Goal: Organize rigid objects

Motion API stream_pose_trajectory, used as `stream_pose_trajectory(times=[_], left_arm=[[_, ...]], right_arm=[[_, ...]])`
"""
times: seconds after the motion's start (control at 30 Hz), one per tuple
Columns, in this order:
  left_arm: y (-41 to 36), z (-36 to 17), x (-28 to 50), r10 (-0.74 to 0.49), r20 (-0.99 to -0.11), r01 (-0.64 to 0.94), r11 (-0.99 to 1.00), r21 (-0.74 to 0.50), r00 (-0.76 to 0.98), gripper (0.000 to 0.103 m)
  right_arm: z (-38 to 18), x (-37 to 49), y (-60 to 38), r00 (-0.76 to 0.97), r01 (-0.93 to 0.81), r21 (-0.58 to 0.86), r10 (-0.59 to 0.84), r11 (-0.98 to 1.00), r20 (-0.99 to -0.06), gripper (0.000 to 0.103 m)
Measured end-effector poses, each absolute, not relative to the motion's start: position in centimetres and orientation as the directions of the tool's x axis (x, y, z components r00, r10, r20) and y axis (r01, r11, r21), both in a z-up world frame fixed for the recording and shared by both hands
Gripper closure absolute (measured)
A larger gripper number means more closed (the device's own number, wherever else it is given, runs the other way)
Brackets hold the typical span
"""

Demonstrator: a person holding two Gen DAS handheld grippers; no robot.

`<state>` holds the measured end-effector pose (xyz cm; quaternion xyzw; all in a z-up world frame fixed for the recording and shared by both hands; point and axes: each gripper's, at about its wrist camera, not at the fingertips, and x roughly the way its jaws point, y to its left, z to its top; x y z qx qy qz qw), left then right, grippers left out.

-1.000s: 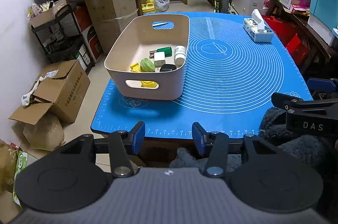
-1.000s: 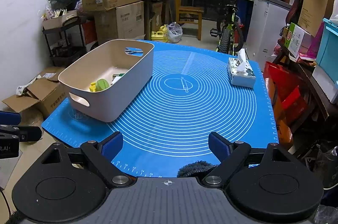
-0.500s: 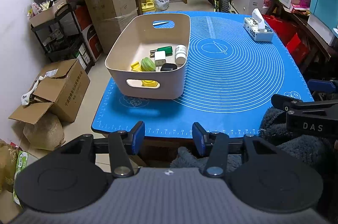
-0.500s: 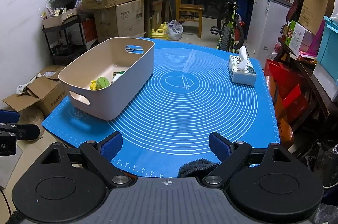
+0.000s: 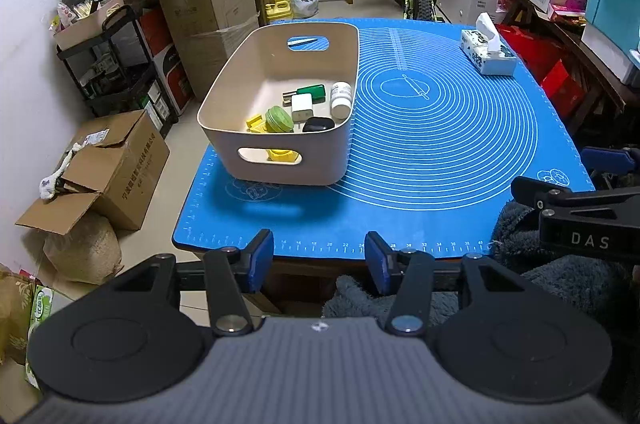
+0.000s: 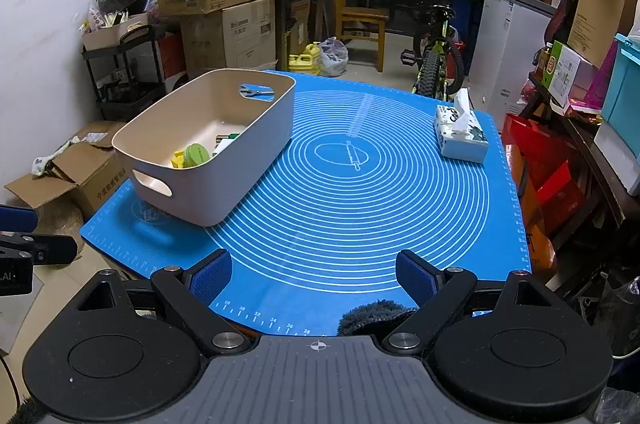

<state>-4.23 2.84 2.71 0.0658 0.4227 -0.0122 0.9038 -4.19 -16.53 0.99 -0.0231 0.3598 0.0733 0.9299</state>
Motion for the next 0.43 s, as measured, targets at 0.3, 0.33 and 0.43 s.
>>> stream_pose_trajectory(times=[0.3, 0.33, 0.43], left_arm=[[2.77, 3.11, -3.91, 0.032, -0.762, 0.075, 0.992, 0.106, 0.647, 0.05], [2.82, 3.11, -3.84, 0.031, -0.762, 0.076, 0.992, 0.105, 0.646, 0.05], [2.84, 3.15, -3.84, 0.033, -0.762, 0.072, 0.992, 0.104, 0.647, 0.049]], right_arm=[[0.98, -3.95, -17.16, 0.728, -0.159, 0.011, 0.124, 0.987, -0.674, 0.013], [0.97, -3.94, -17.19, 0.727, -0.159, 0.011, 0.125, 0.987, -0.675, 0.013], [0.91, -3.93, -17.46, 0.726, -0.158, 0.012, 0.125, 0.987, -0.676, 0.013]])
